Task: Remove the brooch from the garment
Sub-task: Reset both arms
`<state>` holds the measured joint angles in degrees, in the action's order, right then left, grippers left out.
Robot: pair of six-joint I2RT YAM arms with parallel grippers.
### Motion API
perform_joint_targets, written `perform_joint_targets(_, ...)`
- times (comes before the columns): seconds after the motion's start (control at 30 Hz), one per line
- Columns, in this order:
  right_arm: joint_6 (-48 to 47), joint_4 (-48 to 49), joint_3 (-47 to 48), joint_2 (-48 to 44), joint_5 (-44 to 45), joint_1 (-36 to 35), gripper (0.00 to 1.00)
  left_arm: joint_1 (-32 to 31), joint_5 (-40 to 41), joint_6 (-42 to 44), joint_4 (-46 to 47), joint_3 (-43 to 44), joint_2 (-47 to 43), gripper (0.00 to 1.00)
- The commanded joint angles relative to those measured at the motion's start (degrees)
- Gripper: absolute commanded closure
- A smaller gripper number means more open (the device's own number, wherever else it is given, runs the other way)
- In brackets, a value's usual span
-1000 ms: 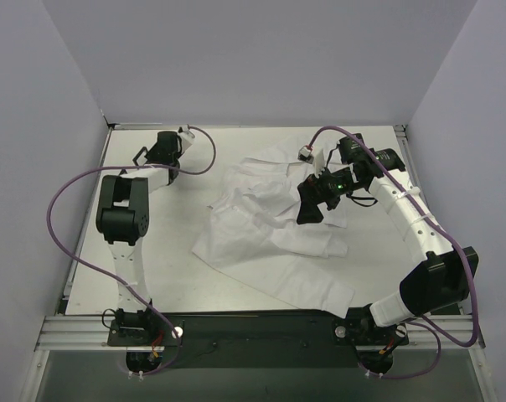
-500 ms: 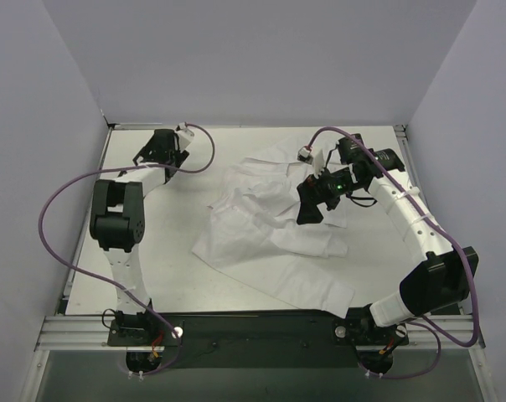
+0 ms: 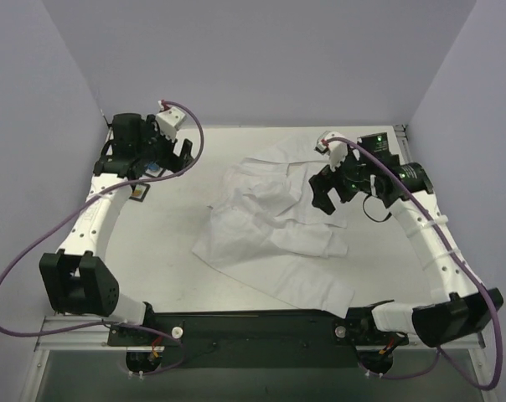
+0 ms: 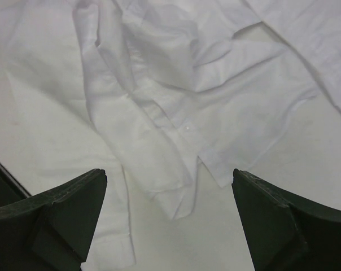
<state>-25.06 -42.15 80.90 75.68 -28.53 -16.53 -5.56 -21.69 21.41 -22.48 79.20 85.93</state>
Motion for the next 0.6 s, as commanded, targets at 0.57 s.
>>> perform_joint_targets(0.57,2.82,16.49,-13.05,-27.34,10.87,0.01,0.00,8.38,-33.50,-12.00,-6.79,-4.84,-20.63,0.03)
